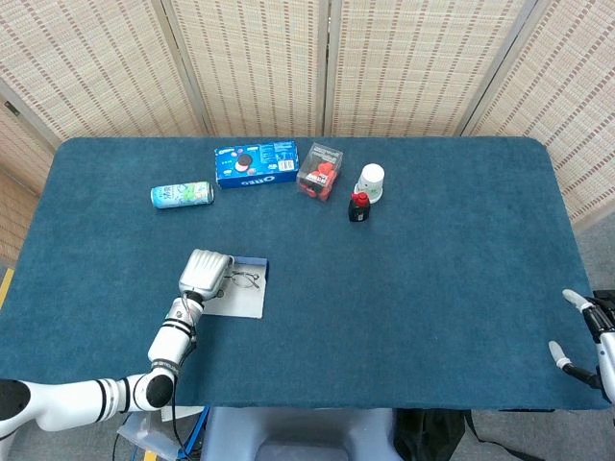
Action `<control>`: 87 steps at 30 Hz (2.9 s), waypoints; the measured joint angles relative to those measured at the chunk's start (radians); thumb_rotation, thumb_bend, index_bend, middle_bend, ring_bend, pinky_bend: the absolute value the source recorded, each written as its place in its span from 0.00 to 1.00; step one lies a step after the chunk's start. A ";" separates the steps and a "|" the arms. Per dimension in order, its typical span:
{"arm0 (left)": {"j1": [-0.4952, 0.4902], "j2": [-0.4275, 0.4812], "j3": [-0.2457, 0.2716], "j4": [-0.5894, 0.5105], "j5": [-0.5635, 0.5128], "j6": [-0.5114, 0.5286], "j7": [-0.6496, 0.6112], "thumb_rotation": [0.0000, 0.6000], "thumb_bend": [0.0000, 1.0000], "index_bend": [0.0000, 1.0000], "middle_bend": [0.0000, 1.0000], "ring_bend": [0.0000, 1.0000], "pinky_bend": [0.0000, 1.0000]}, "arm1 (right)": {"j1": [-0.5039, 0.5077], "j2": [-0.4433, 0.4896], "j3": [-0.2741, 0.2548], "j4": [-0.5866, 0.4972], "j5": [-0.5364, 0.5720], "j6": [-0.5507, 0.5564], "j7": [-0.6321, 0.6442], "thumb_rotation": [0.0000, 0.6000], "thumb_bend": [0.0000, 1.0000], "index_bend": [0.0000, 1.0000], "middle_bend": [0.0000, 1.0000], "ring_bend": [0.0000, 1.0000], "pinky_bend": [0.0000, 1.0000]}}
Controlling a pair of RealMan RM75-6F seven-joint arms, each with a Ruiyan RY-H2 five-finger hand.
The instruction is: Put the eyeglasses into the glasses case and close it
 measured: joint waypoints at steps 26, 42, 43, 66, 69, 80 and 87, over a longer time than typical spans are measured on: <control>0.020 -0.036 -0.002 0.056 0.048 0.049 0.021 1.00 0.23 0.51 1.00 1.00 1.00 | -0.010 0.003 0.000 -0.001 -0.001 0.010 0.003 1.00 0.30 0.16 0.24 0.16 0.07; 0.073 -0.017 0.012 0.029 0.169 0.117 -0.041 1.00 0.17 0.19 1.00 1.00 1.00 | -0.010 0.002 0.000 0.001 -0.002 0.009 0.005 1.00 0.30 0.16 0.24 0.16 0.07; 0.078 -0.012 0.020 0.021 0.175 0.120 -0.036 1.00 0.17 0.16 1.00 1.00 1.00 | -0.011 0.002 0.000 0.001 -0.002 0.008 0.005 1.00 0.30 0.16 0.24 0.16 0.07; 0.110 0.009 0.053 0.070 0.155 0.092 0.083 1.00 0.18 0.12 1.00 1.00 1.00 | -0.015 0.005 0.001 0.001 0.000 0.012 0.007 1.00 0.30 0.16 0.24 0.16 0.07; 0.105 -0.003 0.042 0.093 0.142 0.079 0.091 1.00 0.17 0.12 1.00 1.00 1.00 | -0.017 0.004 0.000 0.001 0.001 0.012 0.008 1.00 0.30 0.16 0.24 0.16 0.07; 0.082 -0.035 0.002 0.129 0.115 0.055 0.101 1.00 0.17 0.13 1.00 1.00 1.00 | -0.025 0.001 -0.001 0.007 0.006 0.017 0.011 1.00 0.30 0.16 0.24 0.16 0.07; 0.073 -0.050 -0.019 0.164 0.106 0.058 0.104 1.00 0.17 0.15 1.00 1.00 1.00 | -0.027 0.003 -0.002 0.008 0.009 0.016 0.013 1.00 0.30 0.16 0.24 0.16 0.07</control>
